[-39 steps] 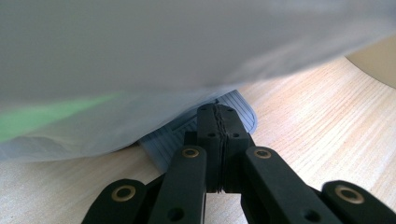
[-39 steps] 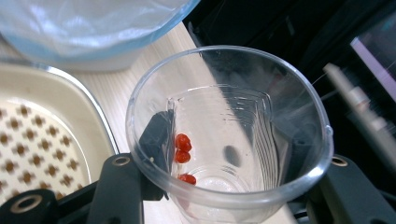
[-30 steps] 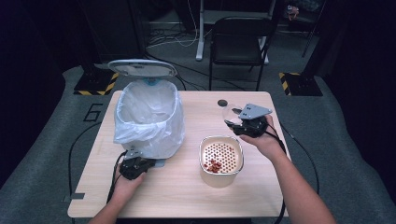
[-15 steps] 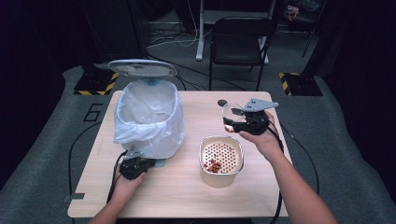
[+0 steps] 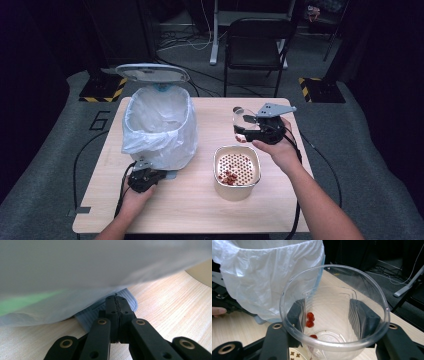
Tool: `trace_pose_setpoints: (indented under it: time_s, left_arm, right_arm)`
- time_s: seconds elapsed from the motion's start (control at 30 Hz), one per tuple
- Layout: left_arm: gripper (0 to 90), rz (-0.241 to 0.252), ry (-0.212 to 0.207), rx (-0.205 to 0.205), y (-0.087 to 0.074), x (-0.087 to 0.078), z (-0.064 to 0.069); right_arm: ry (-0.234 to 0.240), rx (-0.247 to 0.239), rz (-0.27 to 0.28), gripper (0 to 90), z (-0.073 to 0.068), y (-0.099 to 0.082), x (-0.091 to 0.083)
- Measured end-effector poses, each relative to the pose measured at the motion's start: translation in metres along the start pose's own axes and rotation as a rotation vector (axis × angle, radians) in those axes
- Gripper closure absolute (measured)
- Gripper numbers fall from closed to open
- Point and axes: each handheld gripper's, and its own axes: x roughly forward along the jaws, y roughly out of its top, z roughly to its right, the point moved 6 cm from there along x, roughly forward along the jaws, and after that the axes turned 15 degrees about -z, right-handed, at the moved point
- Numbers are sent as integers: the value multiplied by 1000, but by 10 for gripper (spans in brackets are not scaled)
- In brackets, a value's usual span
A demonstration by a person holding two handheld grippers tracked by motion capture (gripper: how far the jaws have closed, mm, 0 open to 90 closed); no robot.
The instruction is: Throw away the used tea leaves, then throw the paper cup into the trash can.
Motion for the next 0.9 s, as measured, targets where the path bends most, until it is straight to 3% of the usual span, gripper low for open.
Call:
trace_pose_setpoints:
  time_s: [0.43, 0.9]
  left_arm:
    - [892, 0, 0, 1, 0, 0, 0]
    - [892, -3, -1, 3, 0, 0, 0]
  right_arm:
    - [13, 13, -2, 476, -14, 19, -7]
    - [60, 4, 27, 475, -34, 54, -3]
